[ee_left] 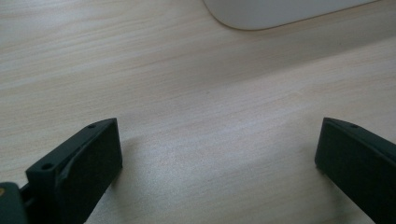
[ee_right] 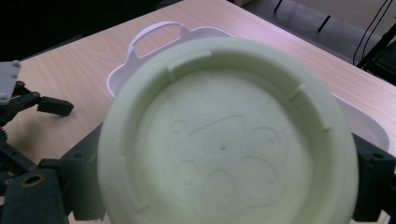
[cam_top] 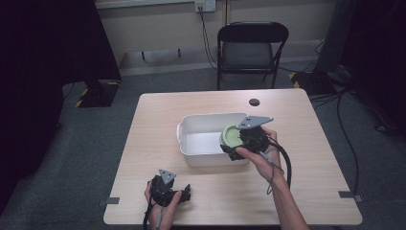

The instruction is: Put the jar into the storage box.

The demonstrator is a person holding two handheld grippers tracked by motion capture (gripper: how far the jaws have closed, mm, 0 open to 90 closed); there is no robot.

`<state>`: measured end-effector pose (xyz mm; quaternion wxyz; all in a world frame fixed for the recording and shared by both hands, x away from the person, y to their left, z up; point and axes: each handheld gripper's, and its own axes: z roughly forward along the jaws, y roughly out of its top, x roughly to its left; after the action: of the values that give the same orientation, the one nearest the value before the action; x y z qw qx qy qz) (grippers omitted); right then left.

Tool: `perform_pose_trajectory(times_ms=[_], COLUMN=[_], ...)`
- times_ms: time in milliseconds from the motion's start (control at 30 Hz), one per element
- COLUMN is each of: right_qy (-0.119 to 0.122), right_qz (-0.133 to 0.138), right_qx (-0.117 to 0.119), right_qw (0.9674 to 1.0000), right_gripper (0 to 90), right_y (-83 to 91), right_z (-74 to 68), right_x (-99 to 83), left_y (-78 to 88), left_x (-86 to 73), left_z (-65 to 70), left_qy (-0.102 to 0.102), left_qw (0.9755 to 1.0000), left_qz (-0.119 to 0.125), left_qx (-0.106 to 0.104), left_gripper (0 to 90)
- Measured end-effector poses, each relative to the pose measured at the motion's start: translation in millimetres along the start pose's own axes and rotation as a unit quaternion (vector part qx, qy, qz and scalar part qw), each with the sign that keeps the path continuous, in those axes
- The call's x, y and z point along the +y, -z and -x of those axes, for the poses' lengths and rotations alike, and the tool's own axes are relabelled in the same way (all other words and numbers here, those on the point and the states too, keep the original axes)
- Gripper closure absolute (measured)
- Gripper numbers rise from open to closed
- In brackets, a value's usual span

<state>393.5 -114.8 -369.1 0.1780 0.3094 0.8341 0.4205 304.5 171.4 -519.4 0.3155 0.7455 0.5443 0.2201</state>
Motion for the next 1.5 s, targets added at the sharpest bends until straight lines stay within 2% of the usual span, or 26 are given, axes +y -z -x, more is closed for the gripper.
perform_pose_trajectory(times_ms=[200, 333, 467, 1100, 1500], right_qy=[0.005, -0.001, 0.003, 0.004, -0.009], right_qz=[-0.014, -0.019, -0.036, -0.088, -0.138], right_qx=[0.002, 0.005, 0.008, 0.009, 0.009], right_qw=[0.9999, 0.9998, 0.9993, 0.9961, 0.9903], right_gripper=[11.1, 11.1, 11.1, 11.1, 11.1], right_y=[-17.4, -26.8, -38.2, -79.6, -104.6], right_z=[8.7, 16.3, 22.2, 36.1, 46.1], right_x=[6.4, 10.2, 13.9, 31.7, 22.9], left_y=[0.0, 0.0, 0.0, 0.2, 0.2], left_x=[0.0, 0.0, 0.0, 0.1, 0.1], left_z=[-0.1, 0.0, 0.0, -0.1, 0.0], left_qy=[-0.001, 0.0, 0.0, -0.001, 0.0], left_qw=[1.0, 1.0, 1.0, 1.0, 1.0], left_qz=[0.0, 0.001, 0.001, -0.001, 0.0], left_qx=[0.0, 0.0, 0.0, 0.0, 0.0], left_gripper=[0.1, 0.1, 0.1, 0.1, 0.1])
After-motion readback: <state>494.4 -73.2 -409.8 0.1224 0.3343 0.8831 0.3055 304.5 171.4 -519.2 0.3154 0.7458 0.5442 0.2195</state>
